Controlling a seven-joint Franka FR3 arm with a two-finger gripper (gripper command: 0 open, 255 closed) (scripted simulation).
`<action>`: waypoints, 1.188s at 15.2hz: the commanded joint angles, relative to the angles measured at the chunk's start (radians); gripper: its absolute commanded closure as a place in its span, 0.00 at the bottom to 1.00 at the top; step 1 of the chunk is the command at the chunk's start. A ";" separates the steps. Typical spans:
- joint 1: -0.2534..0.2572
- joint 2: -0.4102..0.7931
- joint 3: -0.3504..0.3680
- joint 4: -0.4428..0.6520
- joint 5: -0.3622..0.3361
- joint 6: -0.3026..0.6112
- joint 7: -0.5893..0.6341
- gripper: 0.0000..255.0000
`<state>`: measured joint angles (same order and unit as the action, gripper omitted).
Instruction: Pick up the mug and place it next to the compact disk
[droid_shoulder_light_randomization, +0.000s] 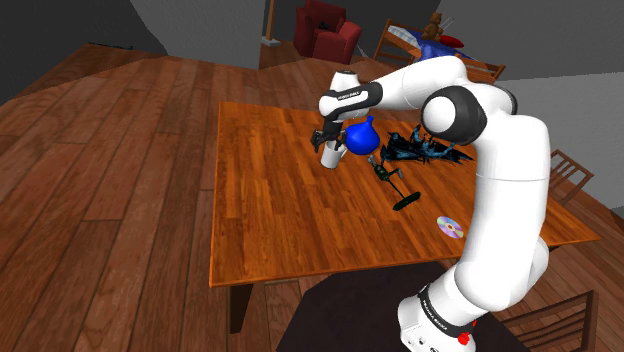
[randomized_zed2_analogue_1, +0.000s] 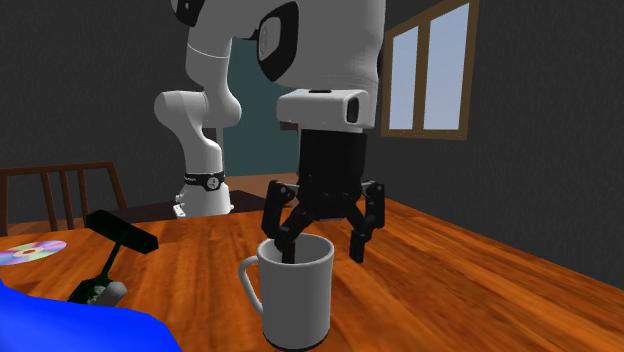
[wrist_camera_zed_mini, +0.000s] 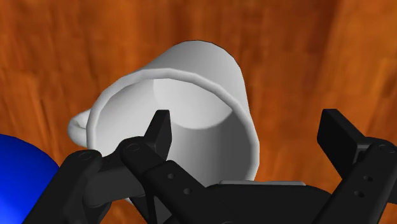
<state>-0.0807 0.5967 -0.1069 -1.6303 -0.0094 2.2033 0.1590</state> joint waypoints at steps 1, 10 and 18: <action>0.000 0.002 0.000 0.001 0.000 0.001 0.000 0.00; 0.000 0.001 0.000 0.001 0.000 0.001 0.000 1.00; 0.001 -0.021 -0.001 0.008 -0.001 -0.028 -0.001 1.00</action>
<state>-0.0803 0.5820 -0.1077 -1.6261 -0.0103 2.1844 0.1582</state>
